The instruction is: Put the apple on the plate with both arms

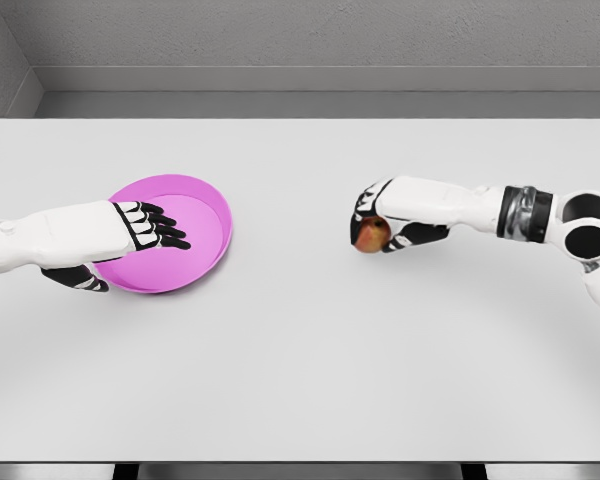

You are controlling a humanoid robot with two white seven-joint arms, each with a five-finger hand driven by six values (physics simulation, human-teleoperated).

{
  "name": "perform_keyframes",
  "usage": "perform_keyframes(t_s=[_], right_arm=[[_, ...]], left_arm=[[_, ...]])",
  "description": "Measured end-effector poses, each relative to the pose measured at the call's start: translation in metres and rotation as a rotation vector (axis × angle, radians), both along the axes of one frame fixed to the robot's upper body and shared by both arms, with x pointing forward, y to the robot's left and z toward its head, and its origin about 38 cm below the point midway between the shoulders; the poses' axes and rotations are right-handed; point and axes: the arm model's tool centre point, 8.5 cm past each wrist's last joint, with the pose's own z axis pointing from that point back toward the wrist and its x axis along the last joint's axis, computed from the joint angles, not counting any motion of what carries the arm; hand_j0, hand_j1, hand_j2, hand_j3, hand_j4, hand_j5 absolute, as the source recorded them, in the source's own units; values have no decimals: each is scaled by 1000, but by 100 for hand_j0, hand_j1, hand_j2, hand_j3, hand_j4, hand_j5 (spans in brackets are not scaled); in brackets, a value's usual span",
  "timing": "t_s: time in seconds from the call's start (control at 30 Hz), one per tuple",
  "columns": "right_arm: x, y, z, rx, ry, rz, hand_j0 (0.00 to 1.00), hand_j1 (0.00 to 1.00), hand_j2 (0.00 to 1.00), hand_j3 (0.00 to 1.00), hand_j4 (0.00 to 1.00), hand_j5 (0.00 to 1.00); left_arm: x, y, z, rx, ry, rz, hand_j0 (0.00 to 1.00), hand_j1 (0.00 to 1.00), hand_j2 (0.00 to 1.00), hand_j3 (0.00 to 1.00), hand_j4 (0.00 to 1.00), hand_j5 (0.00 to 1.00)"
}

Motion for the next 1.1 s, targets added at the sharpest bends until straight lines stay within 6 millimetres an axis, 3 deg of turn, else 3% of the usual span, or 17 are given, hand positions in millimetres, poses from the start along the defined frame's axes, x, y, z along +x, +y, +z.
perform_keyframes(t_s=[0.23,0.27,0.3,0.4,0.47,0.53,0.67,0.73,0.9,1.1], right_arm=[[-32,46,-10,-17,13,167,47,47,47,47,47,47],[-35,48,-10,-15,11,176,63,63,63,63,63,63],[-35,49,-8,-12,6,179,100,100,100,100,100,100],[-36,43,-5,11,-1,156,100,100,100,100,100,100],[-35,27,-7,47,5,97,100,100,100,100,100,100],[-31,-3,-4,96,-8,-6,100,100,100,100,100,100],[-9,-75,38,170,-113,-219,100,100,100,100,100,100],[-3,-99,50,189,-141,-286,100,100,100,100,100,100],[1,-120,64,204,-175,-342,100,100,100,100,100,100],[1,-125,64,189,-178,-353,100,100,100,100,100,100]], left_arm=[[0,0,-1,0,2,0,100,100,100,100,100,100],[0,0,-1,0,2,0,100,100,100,100,100,100],[-1,0,-1,0,3,0,100,100,100,100,100,100],[0,0,0,0,1,-1,100,100,100,100,100,100],[0,-1,-1,0,1,-3,100,100,100,100,100,100],[0,-1,-2,-2,4,-2,100,100,100,100,100,100],[0,-2,-2,-4,2,-3,100,100,100,100,100,100],[0,-2,-2,-3,2,-3,100,100,100,100,100,100],[0,0,-1,9,-4,0,100,100,100,100,100,100],[1,-3,-5,19,-6,-5,100,100,100,100,100,100]])
